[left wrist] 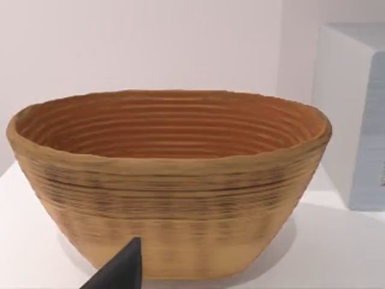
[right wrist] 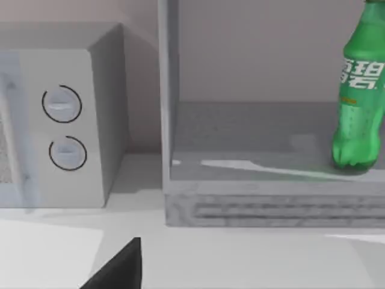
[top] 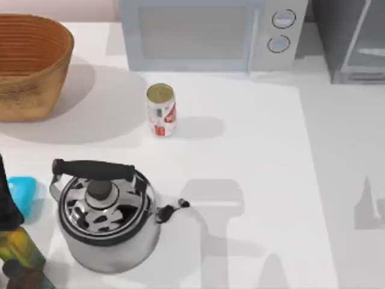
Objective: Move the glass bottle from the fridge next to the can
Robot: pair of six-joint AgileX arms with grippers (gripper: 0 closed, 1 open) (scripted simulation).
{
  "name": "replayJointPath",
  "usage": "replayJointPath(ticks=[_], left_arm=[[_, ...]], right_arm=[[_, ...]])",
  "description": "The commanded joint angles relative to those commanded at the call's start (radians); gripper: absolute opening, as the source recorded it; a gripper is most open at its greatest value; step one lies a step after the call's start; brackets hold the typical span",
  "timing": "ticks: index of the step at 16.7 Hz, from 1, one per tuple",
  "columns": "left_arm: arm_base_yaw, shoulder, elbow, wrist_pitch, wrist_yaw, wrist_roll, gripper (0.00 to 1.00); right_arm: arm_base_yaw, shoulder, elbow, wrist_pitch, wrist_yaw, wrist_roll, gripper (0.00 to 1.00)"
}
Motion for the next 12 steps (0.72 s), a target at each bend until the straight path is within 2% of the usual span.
replayJointPath(ticks=[3,6,12], left_arm=[[0.0,0.0,0.0,0.0,0.0,0.0,1.0],[0.0,0.0,0.0,0.0,0.0,0.0,1.0],[0.0,0.0,0.0,0.0,0.0,0.0,1.0]], right_arm=[[0.0,0.01,0.009,0.006,0.007,0.0,1.0],[0.0,0.103,0.084,0.059,0.065,0.0,1.0],[0.018,0.557,0.382,0.255,0.308,-0.002,1.0]])
